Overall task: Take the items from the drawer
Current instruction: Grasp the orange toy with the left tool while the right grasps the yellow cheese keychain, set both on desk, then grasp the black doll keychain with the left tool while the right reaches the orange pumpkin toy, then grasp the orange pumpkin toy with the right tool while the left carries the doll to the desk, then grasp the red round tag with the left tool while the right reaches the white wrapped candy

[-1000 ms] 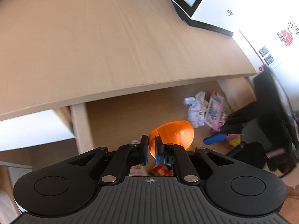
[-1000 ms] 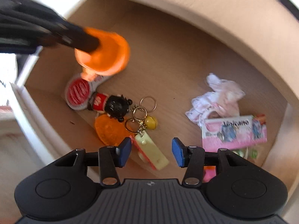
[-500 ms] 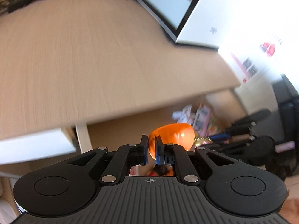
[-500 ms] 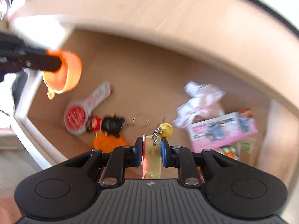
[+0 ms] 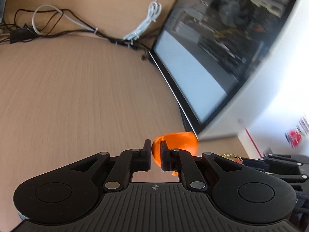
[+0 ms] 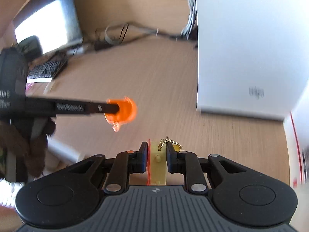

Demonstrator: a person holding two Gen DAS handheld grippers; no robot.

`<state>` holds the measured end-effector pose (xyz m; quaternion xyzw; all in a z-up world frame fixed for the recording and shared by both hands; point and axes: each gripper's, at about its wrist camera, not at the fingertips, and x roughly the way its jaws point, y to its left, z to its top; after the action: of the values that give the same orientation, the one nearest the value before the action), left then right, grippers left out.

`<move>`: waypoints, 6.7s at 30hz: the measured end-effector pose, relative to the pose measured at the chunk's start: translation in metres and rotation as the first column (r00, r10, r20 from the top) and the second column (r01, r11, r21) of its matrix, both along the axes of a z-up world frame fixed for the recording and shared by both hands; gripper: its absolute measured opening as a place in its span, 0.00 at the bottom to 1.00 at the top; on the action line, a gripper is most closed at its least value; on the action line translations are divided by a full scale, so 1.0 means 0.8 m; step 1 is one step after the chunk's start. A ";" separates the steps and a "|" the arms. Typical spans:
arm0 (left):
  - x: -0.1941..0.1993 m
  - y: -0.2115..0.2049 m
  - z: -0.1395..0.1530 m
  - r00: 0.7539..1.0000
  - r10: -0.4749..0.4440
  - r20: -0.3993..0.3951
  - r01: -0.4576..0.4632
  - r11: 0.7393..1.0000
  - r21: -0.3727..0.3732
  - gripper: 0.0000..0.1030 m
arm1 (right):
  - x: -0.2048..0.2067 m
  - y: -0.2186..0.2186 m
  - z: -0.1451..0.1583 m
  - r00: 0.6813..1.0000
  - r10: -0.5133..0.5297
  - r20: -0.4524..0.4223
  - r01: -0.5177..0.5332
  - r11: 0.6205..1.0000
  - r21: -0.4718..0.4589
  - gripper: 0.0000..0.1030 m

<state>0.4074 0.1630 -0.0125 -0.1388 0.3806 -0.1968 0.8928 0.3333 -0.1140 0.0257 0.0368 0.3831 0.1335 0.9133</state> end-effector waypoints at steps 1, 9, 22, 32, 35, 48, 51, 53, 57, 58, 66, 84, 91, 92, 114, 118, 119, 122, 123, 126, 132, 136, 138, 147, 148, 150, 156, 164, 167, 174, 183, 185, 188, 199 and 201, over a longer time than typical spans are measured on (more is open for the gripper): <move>0.010 0.000 -0.001 1.000 0.009 0.006 -0.009 1.000 0.008 0.14 | 0.011 0.001 -0.003 1.000 -0.011 0.029 0.011 1.000 0.002 0.18; 0.006 -0.011 -0.010 1.000 0.011 0.020 -0.013 0.993 0.120 0.15 | 0.025 -0.005 -0.027 0.996 -0.087 0.005 0.087 0.996 -0.034 0.30; -0.122 -0.027 -0.048 0.888 -0.403 -0.220 0.448 0.868 0.216 0.15 | -0.078 -0.040 -0.098 0.956 -0.027 -0.293 0.018 0.999 -0.034 0.40; -0.134 -0.078 -0.094 0.774 -0.548 -0.316 0.627 0.733 0.265 0.16 | -0.106 -0.074 -0.144 0.907 -0.138 -0.398 0.123 0.990 -0.062 0.40; -0.138 -0.100 -0.104 0.713 -0.612 -0.342 0.700 0.649 0.299 0.16 | -0.115 -0.080 -0.139 0.915 -0.141 -0.377 0.115 0.989 -0.091 0.40; -0.139 -0.132 -0.170 0.601 -0.583 -0.547 0.798 0.482 0.363 0.32 | -0.119 -0.097 -0.141 0.907 -0.145 -0.396 0.139 0.989 -0.044 0.40; -0.137 -0.138 -0.184 0.606 -0.562 -0.562 0.792 0.486 0.368 0.31 | -0.115 -0.090 -0.141 0.903 -0.124 -0.411 0.121 0.992 -0.034 0.40; -0.137 -0.139 -0.184 0.617 -0.565 -0.547 0.783 0.508 0.358 0.31 | -0.113 -0.083 -0.141 0.903 -0.112 -0.415 0.104 0.994 -0.042 0.40; -0.135 -0.136 -0.184 0.627 -0.564 -0.538 0.772 0.543 0.331 0.32 | -0.109 -0.071 -0.143 0.900 -0.093 -0.427 0.076 0.995 -0.058 0.40; -0.133 -0.134 -0.184 0.625 -0.556 -0.548 0.771 0.551 0.319 0.32 | -0.107 -0.069 -0.145 0.897 -0.091 -0.433 0.070 0.996 -0.063 0.40; -0.135 -0.072 -0.129 0.712 -0.514 -0.478 0.666 0.709 0.230 0.32 | -0.085 -0.043 -0.154 0.840 -0.003 -0.542 -0.001 1.000 -0.007 0.40; -0.147 0.072 -0.054 0.918 -0.216 -0.333 0.263 0.960 0.101 0.32 | -0.014 0.069 -0.215 0.587 0.049 -0.808 -0.100 0.995 -0.013 0.40; -0.152 0.073 -0.065 0.925 -0.189 -0.330 0.225 0.971 0.075 0.32 | -0.015 0.043 -0.207 0.564 -0.009 -0.826 -0.018 1.000 -0.023 0.40; -0.152 0.072 -0.066 0.925 -0.190 -0.328 0.226 0.971 0.073 0.32 | -0.016 0.041 -0.208 0.561 -0.018 -0.827 -0.012 0.999 -0.030 0.40; -0.138 -0.005 -0.069 0.886 -0.295 -0.358 0.361 0.923 0.133 0.32 | -0.069 0.015 -0.155 0.720 0.076 -0.690 0.048 0.986 0.159 0.06; -0.130 -0.022 -0.049 0.903 -0.314 -0.293 0.363 0.923 0.129 0.32 | -0.083 -0.011 -0.115 0.794 0.027 -0.608 0.104 0.978 0.180 0.06; -0.126 -0.024 -0.040 0.913 -0.309 -0.265 0.350 0.928 0.125 0.32 | -0.087 -0.018 -0.103 0.811 0.019 -0.585 0.115 0.975 0.192 0.06; -0.106 -0.031 -0.019 0.947 -0.264 -0.181 0.289 0.949 0.127 0.32 | -0.077 -0.046 -0.063 0.864 -0.006 -0.504 0.139 0.964 0.227 0.06; -0.097 -0.033 -0.014 0.956 -0.247 -0.156 0.268 0.955 0.129 0.32 | -0.067 -0.049 -0.061 0.881 -0.021 -0.474 0.147 0.962 0.231 0.06; -0.067 -0.042 -0.011 0.977 -0.188 -0.103 0.202 0.969 0.140 0.32 | -0.056 -0.047 -0.046 0.919 -0.062 -0.390 0.167 0.956 0.240 0.06; -0.012 -0.059 -0.026 0.994 -0.109 -0.020 0.111 0.978 0.176 0.32 | -0.006 -0.043 -0.024 0.967 -0.144 -0.211 0.178 0.973 0.149 0.06; 0.003 -0.065 -0.032 0.996 -0.088 0.011 0.083 0.967 0.240 0.32 | 0.028 -0.025 -0.032 0.981 -0.171 -0.091 0.175 0.984 0.037 0.11; -0.001 -0.066 -0.033 0.995 -0.087 0.044 0.072 0.962 0.264 0.32 | 0.035 -0.020 -0.031 0.983 -0.172 -0.065 0.173 0.985 0.014 0.13; -0.026 -0.046 -0.026 0.990 -0.064 0.123 0.031 0.968 0.250 0.32 | 0.007 -0.030 -0.045 0.971 -0.233 0.051 0.234 0.972 -0.012 0.21; -0.031 -0.042 -0.024 0.988 -0.062 0.139 0.025 0.967 0.255 0.32 | -0.002 -0.031 -0.046 0.967 -0.245 0.072 0.246 0.969 -0.007 0.21; -0.040 -0.036 -0.018 0.984 -0.063 0.165 0.017 0.963 0.267 0.32 | -0.021 -0.036 -0.050 0.955 -0.266 0.134 0.265 0.964 0.025 0.25; -0.066 -0.015 -0.001 0.983 -0.061 0.172 0.014 0.965 0.263 0.32 | -0.062 -0.058 -0.058 0.959 -0.259 0.118 0.257 0.966 0.027 0.41; -0.102 -0.024 -0.006 0.939 -0.338 -0.057 0.341 0.900 0.270 0.32 | -0.091 -0.064 -0.087 0.974 -0.174 -0.143 0.185 0.980 0.066 0.41; -0.110 -0.047 -0.035 0.860 -0.433 -0.271 0.500 0.823 0.269 0.32 | -0.105 -0.056 -0.105 0.969 -0.146 -0.201 0.160 0.985 0.057 0.41; -0.125 -0.081 -0.119 0.759 -0.380 -0.530 0.608 0.704 0.367 0.32 | -0.126 -0.044 -0.133 0.953 -0.143 -0.269 0.137 0.990 -0.041 0.41; -0.119 -0.092 -0.167 0.734 -0.286 -0.616 0.618 0.657 0.431 0.32 | -0.145 -0.052 -0.147 0.938 -0.146 -0.315 0.149 0.989 -0.014 0.41; -0.118 -0.093 -0.174 0.729 -0.268 -0.630 0.617 0.657 0.434 0.32 | -0.146 -0.053 -0.151 0.931 -0.146 -0.335 0.157 0.988 0.006 0.41; -0.117 -0.089 -0.181 0.721 -0.254 -0.645 0.609 0.677 0.414 0.32 | -0.150 -0.051 -0.155 0.926 -0.141 -0.351 0.154 0.988 0.010 0.41; -0.124 -0.064 -0.173 0.742 -0.280 -0.610 0.582 0.721 0.376 0.29 | -0.151 -0.036 -0.151 0.951 -0.233 -0.201 0.159 0.931 -0.329 0.41; -0.128 -0.059 -0.161 0.752 -0.305 -0.584 0.578 0.731 0.363 0.26 | -0.146 -0.039 -0.151 0.950 -0.228 -0.211 0.154 0.936 -0.318 0.41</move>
<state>0.3052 0.1162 -0.1415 0.1630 0.6527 -0.2581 0.6934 0.2162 -0.1450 -0.0948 -0.0473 0.5031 -0.0213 0.8627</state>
